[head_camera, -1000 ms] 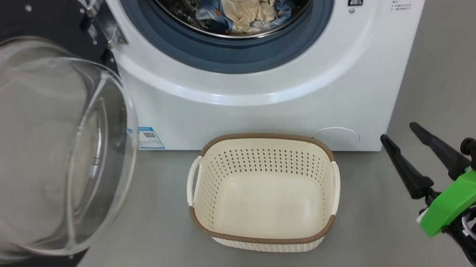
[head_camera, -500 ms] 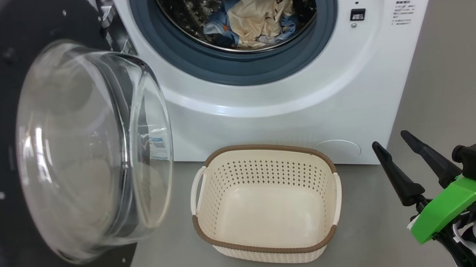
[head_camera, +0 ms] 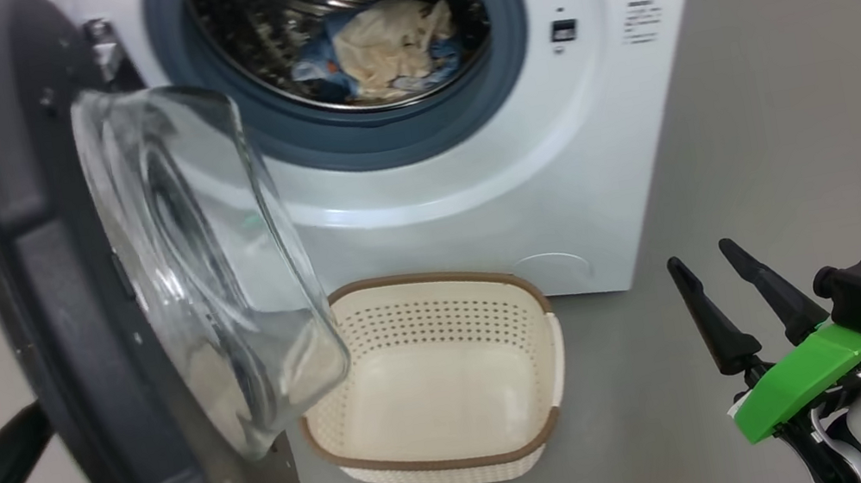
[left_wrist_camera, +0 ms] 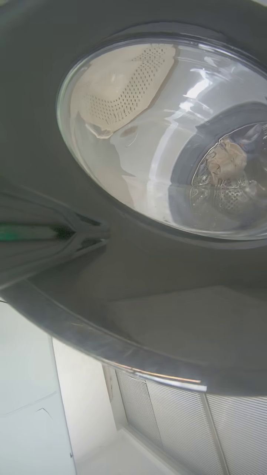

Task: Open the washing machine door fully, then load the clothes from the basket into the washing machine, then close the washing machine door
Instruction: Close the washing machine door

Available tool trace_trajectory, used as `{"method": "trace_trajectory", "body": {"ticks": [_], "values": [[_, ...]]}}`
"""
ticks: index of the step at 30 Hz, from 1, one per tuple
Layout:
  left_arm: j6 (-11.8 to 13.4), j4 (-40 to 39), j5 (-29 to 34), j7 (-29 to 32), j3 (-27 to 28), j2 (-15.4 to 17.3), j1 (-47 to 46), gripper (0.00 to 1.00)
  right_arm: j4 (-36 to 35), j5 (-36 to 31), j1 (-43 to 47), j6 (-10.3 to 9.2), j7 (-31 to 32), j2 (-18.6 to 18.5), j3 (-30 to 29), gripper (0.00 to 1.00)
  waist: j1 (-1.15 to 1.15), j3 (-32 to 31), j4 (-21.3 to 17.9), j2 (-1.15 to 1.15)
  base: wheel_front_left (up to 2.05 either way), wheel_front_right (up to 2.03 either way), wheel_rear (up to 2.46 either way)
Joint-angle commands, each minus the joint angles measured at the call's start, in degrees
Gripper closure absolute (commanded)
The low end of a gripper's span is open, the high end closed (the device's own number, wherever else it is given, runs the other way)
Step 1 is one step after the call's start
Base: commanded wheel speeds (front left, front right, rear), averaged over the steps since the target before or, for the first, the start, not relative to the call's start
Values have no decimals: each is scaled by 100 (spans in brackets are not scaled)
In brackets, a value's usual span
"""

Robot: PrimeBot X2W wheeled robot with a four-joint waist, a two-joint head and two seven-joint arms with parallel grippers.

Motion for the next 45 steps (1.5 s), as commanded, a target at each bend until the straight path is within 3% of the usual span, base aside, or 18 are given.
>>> {"method": "trace_trajectory", "body": {"ticks": [1,13,24,33,45], "values": [[1,-266,10,9,121,136,-156,100,-151,-53,5,25,-48,-7,46,0,0,62,-251,0,0,0,0],[246,-324,202,-438,-170,-321,-656,100,-196,-92,-24,25,-48,140,-91,0,0,174,-1254,0,0,0,0],[328,144,677,-1209,-208,-590,-1212,100,-228,-116,-52,25,-48,209,-112,0,0,295,-2033,0,0,0,0],[192,612,862,-1531,-260,-686,-1667,100,-262,-137,-101,25,-48,242,-127,0,0,426,-2146,0,0,0,0],[2,702,996,-1644,-258,-646,-1715,100,-225,-161,-83,25,-48,249,-161,0,0,352,-1860,0,0,0,0]]}}
